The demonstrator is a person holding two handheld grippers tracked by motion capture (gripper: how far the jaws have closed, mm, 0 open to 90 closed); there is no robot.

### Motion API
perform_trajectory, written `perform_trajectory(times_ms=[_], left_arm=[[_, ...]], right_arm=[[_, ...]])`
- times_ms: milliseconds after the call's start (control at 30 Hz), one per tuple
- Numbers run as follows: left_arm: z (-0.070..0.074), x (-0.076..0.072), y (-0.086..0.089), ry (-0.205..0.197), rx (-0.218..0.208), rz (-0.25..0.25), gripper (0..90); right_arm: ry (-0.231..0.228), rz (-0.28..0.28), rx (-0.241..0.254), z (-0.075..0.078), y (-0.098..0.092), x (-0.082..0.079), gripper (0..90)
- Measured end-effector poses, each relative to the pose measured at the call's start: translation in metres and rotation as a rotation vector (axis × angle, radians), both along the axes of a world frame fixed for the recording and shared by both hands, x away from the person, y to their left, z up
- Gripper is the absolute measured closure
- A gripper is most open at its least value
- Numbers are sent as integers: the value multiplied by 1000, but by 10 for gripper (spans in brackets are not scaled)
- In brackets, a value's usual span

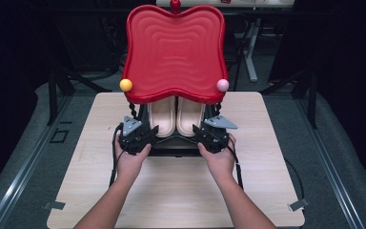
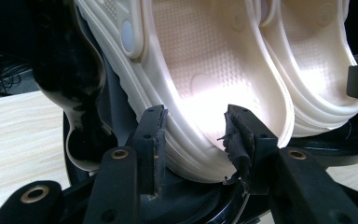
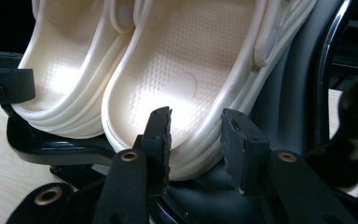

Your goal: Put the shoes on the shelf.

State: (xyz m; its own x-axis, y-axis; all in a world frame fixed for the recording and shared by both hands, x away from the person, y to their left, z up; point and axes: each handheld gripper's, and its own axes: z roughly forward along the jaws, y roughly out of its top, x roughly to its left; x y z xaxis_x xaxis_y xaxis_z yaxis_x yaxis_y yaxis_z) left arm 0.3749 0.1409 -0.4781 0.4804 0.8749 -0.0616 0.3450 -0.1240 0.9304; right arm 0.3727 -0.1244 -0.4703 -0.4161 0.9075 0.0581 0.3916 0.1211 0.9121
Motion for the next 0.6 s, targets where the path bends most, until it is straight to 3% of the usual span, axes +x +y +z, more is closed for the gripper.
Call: perform_trajectory(times_ms=[600], left_arm=[[5,-7,2,-9,2,-8,539]], right_arm=[[-32,18,-30,9,-2,-13,621]])
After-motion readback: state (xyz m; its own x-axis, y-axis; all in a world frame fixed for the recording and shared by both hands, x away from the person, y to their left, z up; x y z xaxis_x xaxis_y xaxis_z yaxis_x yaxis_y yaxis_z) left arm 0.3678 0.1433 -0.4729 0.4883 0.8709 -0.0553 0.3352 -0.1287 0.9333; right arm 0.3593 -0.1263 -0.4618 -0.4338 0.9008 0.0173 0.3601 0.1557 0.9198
